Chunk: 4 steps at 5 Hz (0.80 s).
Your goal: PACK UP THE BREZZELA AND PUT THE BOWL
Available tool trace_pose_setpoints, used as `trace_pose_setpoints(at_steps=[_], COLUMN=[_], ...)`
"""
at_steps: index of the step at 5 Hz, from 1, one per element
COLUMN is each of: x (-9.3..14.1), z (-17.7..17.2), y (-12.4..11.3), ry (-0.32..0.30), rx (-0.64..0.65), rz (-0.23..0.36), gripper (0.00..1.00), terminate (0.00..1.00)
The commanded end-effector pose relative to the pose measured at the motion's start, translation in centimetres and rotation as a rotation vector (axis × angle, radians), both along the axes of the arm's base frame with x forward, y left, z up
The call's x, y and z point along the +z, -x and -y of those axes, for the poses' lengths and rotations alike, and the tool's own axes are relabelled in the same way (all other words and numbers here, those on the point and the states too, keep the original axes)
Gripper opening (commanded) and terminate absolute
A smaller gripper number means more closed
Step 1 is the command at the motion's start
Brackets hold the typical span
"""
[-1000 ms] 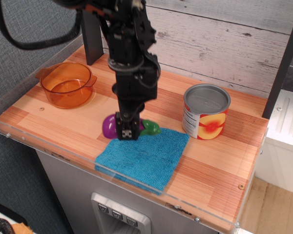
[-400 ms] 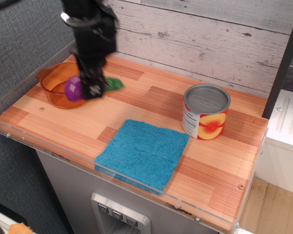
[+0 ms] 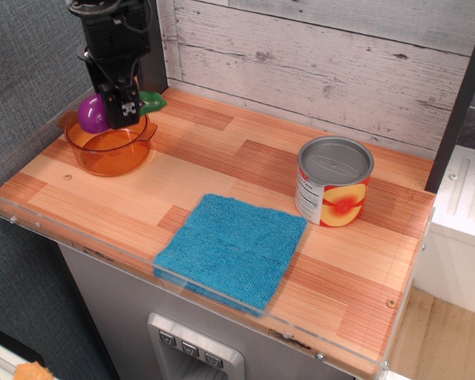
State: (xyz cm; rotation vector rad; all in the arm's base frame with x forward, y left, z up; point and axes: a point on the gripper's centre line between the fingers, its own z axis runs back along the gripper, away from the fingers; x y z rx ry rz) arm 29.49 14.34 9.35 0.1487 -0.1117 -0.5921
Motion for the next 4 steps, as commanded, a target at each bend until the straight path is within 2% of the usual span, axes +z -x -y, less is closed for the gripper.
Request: trace_pose_setpoints(at_steps=[1,4], x=[-0.7,-3.7], z=[-3.8,-4.7], y=[-1.4,-1.9], ry=[0.044,0.128], rx=[0.011,0.019], rz=[0.063,0.090], gripper=[0.00,0.00], terminate=[0.00,0.00])
